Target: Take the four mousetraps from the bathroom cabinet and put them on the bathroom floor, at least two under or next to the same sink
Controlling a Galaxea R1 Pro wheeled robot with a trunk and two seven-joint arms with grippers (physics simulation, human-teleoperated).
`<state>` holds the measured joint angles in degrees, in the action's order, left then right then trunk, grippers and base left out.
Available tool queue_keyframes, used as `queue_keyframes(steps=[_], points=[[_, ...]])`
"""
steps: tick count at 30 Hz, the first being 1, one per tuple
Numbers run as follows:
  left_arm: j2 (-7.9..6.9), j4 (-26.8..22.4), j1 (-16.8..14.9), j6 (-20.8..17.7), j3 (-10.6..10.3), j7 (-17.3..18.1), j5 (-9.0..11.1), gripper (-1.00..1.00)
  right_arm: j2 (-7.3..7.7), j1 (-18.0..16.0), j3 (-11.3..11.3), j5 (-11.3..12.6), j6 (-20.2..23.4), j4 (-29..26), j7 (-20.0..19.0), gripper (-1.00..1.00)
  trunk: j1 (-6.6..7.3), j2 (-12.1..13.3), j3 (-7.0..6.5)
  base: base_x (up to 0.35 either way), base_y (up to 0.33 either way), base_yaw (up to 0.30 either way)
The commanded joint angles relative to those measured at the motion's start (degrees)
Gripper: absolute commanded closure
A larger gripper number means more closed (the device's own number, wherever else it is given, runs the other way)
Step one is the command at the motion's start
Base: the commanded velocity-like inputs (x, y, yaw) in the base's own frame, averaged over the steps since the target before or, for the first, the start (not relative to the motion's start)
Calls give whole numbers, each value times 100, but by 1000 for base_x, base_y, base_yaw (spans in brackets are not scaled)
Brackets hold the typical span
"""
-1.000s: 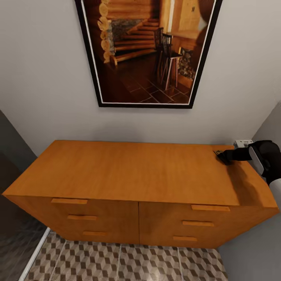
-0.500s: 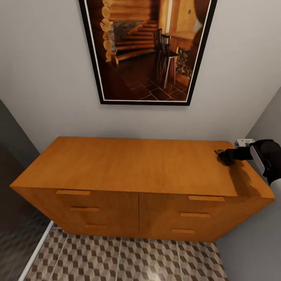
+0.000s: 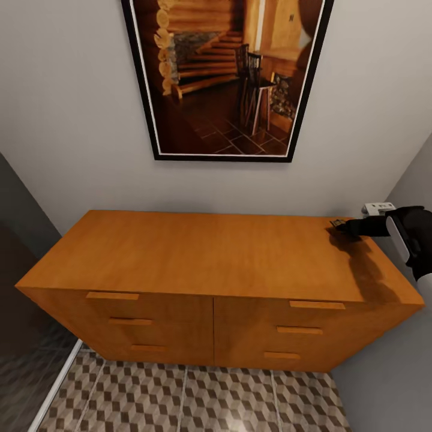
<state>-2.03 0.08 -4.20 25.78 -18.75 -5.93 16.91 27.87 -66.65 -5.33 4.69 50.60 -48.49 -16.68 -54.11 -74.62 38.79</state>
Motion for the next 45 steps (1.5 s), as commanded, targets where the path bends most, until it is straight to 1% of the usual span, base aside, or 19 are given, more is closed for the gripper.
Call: queue_keyframes(steps=[1, 9, 14, 24, 32, 45], points=[[0, 1, -2, 14, -50, -18, 29, 100, 7, -5, -20, 64, 28, -7, 40, 100, 0, -3, 5, 0, 0, 0], [0, 1, -2, 14, -50, -16, 27, 100, -17, -6, -22, 74, 29, -18, 34, 100, 0, -3, 5, -55, 0, 0], [0, 1, -2, 14, -50, -15, 26, 100, -48, -6, -28, 76, 22, -11, 37, 100, 0, -3, 5, -294, 0, 0], [0, 1, -2, 14, -50, -13, 24, 100, -53, -6, -38, 76, 20, 6, 50, 100, 0, -3, 5, -331, 33, 0], [0, 1, -2, 14, -50, -13, 25, 100, -53, -6, -45, 76, 20, 36, 57, 100, 0, -3, 5, -316, 132, 0], [0, 1, -2, 14, -50, -13, 25, 100, -53, -6, -47, 76, 12, 50, 171, 100, 0, -3, 5, -254, 201, 0]])
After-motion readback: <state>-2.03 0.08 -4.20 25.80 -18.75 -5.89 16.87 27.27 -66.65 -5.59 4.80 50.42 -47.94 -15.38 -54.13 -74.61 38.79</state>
